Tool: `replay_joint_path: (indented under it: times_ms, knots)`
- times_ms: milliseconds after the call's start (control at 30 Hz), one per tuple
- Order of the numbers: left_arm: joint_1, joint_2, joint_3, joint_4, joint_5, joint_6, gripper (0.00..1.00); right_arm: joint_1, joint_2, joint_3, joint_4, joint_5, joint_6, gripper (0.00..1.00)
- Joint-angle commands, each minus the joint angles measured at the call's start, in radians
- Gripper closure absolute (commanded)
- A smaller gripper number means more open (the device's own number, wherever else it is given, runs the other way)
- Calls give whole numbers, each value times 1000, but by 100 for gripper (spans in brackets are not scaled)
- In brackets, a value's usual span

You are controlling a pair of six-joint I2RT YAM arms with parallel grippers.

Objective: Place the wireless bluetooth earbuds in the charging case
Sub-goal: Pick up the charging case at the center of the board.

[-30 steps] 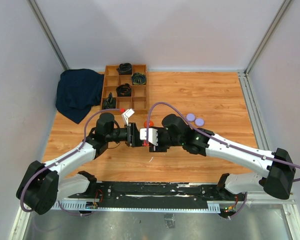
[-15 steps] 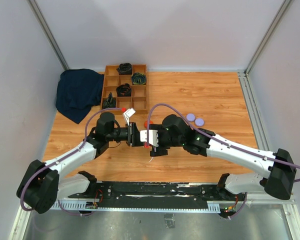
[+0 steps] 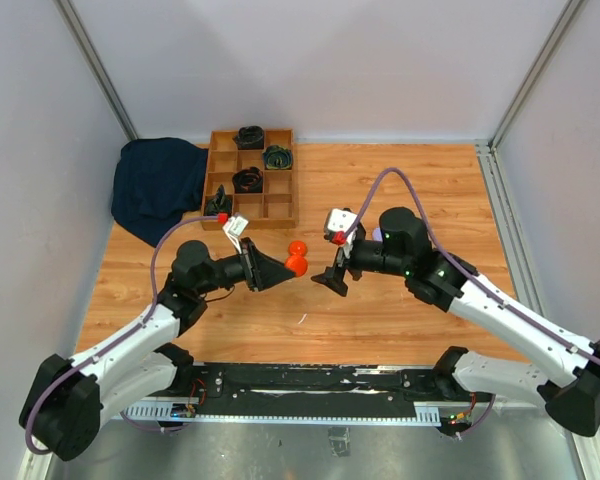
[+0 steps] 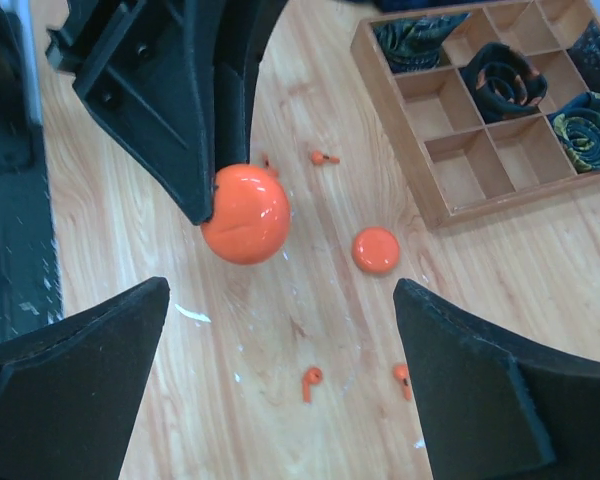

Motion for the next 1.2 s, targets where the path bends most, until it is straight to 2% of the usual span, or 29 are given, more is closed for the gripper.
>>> replay_joint_path:
  times_ms: [0,167,367,600,900,1167]
  knots:
    - [-6,-93,-39,143,-133,-2,100,-47,-55,-71,190,-85,289,5]
    - [-17,-159,-93,278,-248,-65,100,-52,-75,-160,400,-47,529,7]
    - [-68,-177,-115,357,-354,-110,100,-53,-79,-273,709,15,764,8]
    - [-111,-163,-146,477,-416,-157,100,-53,-8,-308,958,-6,943,18]
    - [-137,-119,-172,617,-425,-203,100,-52,98,-337,1184,-24,1125,31]
    - [-138,-115,-197,671,-442,-221,100,-53,171,-361,1368,-55,1218,51]
